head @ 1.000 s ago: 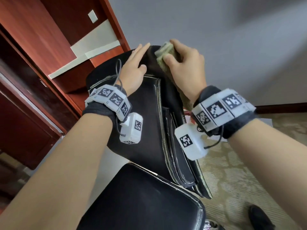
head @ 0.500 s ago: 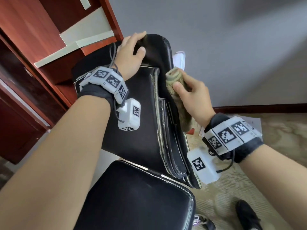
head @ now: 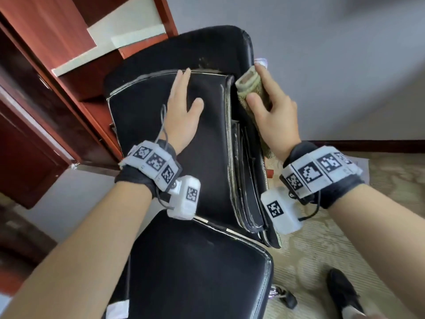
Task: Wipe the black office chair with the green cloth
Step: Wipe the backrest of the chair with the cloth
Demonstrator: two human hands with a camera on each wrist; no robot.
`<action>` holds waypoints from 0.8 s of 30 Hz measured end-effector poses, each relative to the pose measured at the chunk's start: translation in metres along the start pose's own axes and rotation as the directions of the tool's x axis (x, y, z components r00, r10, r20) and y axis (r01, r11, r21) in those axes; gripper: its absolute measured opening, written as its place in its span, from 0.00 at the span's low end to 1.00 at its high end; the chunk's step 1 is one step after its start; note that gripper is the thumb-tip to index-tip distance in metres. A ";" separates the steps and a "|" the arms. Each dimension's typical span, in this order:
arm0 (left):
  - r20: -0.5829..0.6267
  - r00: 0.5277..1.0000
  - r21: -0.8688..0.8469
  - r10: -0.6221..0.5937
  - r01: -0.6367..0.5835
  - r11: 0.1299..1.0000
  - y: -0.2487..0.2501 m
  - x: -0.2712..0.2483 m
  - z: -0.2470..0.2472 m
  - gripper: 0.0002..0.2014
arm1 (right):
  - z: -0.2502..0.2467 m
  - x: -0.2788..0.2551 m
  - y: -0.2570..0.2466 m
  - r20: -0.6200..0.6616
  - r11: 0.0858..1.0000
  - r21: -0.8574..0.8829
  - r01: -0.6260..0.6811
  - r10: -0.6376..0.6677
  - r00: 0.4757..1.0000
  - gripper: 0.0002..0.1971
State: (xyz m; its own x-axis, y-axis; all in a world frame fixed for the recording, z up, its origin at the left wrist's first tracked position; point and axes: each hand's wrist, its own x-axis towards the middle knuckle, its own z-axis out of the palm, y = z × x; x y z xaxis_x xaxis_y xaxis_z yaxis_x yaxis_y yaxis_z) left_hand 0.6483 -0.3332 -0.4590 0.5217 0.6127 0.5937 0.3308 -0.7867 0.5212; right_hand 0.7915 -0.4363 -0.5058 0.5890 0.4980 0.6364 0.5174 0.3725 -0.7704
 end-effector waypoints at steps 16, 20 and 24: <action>0.163 0.983 0.198 -0.078 0.045 0.979 -0.029 -0.031 0.014 0.35 | 0.005 0.003 0.004 0.030 0.958 -0.235 0.165 -0.163 0.986 0.30; 0.158 0.983 0.180 -0.090 0.061 0.982 -0.031 -0.030 0.013 0.36 | 0.002 0.023 -0.008 -0.019 0.962 -0.229 0.151 -0.160 0.987 0.28; 0.154 0.984 0.153 -0.091 0.067 0.986 -0.036 -0.028 0.014 0.36 | 0.007 0.038 -0.016 -0.071 0.965 -0.181 0.191 -0.206 0.976 0.19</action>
State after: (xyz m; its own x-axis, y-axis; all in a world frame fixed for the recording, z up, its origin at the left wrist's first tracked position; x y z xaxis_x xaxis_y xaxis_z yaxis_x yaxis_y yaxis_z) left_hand 0.6332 -0.3229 -0.5031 0.6046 0.6626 0.4420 0.4817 -0.7462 0.4595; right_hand 0.8017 -0.4179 -0.4692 0.5121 0.3533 0.7829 0.7243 0.3123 -0.6147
